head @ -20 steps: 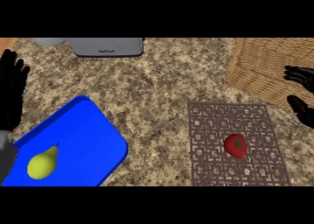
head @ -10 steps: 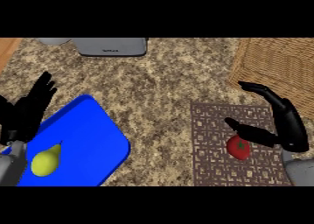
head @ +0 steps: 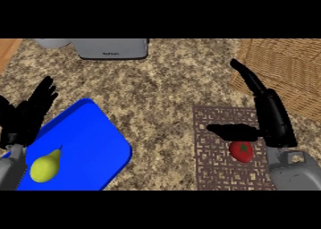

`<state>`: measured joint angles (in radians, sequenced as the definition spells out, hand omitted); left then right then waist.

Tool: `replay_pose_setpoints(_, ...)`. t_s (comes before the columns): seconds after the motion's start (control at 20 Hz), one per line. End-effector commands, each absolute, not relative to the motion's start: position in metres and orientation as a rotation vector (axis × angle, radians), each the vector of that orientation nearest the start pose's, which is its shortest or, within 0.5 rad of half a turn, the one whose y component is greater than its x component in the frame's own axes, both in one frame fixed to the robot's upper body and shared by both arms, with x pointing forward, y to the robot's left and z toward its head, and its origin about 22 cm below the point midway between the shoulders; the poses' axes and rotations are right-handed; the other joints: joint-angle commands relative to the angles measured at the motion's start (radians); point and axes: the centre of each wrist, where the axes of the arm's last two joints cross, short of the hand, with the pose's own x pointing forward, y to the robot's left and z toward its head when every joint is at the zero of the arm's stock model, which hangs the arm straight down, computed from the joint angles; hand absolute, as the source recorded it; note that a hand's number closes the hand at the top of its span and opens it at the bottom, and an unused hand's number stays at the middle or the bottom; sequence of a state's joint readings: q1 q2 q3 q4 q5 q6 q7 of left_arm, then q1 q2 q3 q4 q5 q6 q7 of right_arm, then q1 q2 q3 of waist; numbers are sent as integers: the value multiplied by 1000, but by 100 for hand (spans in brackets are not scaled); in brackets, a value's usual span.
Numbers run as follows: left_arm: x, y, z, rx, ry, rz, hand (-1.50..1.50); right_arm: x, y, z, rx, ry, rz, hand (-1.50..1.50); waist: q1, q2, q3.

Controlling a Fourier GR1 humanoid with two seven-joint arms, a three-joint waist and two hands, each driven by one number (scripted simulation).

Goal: Pick the tomato from the placemat and place it in the basket

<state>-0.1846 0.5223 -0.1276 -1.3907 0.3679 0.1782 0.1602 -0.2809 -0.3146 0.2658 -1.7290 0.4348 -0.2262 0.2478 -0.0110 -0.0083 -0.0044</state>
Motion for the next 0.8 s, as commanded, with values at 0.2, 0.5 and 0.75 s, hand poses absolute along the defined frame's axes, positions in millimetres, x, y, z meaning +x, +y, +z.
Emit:
replay_pose_setpoints(0.2,285,324,45,221,-1370,-65,0,291,-242,173,-1115,-1278,717,-150,-24,-10,-6)
replay_pose_setpoints(0.5,289,329,51,231,-1373,-47,0,273,-232,250,-1019,-1100,813,-150,-10,-5,1)
replay_pose_setpoints(0.75,281,332,33,237,-1367,-38,0,257,-256,254,-817,-1018,888,-150,-24,-4,2)
